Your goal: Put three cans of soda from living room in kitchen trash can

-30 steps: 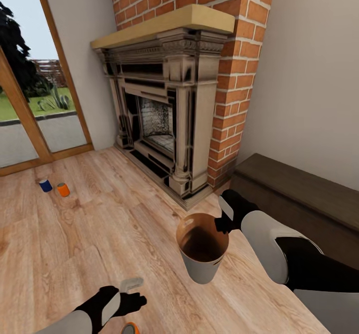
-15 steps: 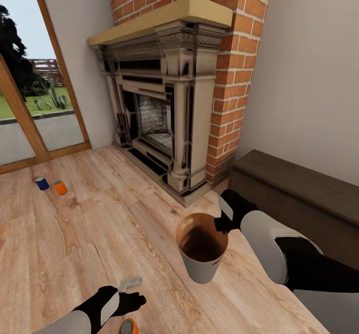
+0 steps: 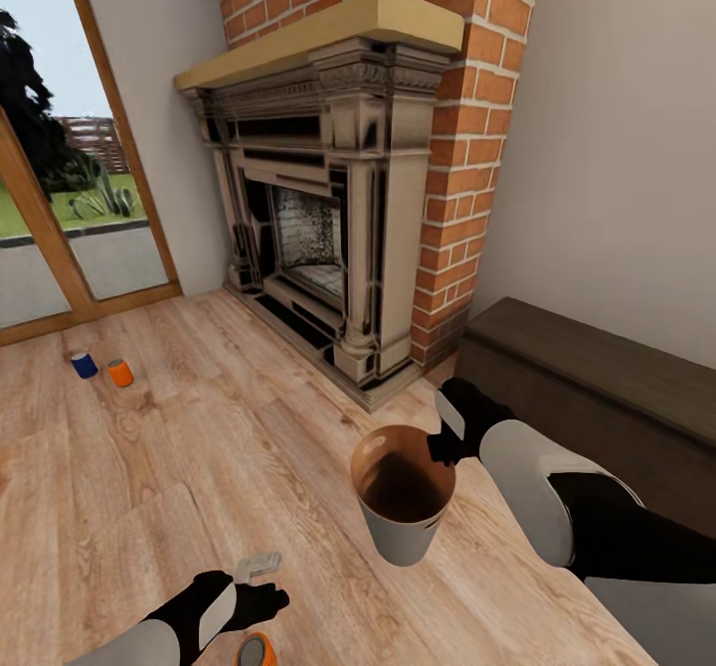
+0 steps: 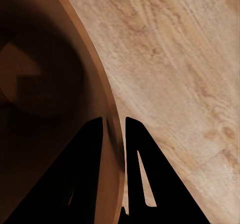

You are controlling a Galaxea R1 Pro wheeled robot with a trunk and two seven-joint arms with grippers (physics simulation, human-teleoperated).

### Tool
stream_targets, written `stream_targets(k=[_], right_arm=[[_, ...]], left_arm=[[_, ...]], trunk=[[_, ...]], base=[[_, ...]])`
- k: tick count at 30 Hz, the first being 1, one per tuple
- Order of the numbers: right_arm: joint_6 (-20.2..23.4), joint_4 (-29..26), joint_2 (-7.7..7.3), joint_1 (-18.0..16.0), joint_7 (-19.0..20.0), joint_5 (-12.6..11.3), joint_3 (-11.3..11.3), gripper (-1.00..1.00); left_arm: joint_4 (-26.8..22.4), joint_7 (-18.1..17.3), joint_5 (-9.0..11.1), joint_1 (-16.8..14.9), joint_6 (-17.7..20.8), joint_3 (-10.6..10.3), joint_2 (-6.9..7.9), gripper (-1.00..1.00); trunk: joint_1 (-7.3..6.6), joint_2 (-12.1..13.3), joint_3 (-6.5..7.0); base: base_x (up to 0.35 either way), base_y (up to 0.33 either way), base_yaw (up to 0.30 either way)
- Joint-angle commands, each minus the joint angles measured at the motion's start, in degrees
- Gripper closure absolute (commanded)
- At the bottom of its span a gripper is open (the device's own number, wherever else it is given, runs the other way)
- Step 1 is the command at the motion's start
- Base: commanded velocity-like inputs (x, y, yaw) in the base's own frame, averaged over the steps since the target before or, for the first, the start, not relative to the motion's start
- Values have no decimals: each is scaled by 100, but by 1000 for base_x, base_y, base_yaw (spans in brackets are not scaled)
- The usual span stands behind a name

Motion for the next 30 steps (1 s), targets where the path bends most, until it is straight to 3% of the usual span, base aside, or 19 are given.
stream_targets(k=[1,7,17,22,30], right_arm=[[0,-1,1,-2,17,-99,-42,100],[0,-1,1,-2,17,-99,-41,100],[0,-1,-1,-2,20,-99,-41,100],[0,-1,1,-2,20,-99,-35,100],[0,-1,4,-2,18,-99,-32,100]], left_arm=[[0,0,0,1,0,2,0,-100],[0,5,1,1,-1,7,7,-100],[-3,22,9,3,-62,17,240,-100],[3,602,13,3,-432,20,297,-100],[9,856,-36,3,-521,-14,249,-100]], trunk=[[-1,0,1],[-1,0,1],[-1,0,1],[-1,0,1],[-1,0,1]], base=[[0,0,0],[0,0,0],[0,0,0],[0,0,0],[0,0,0]])
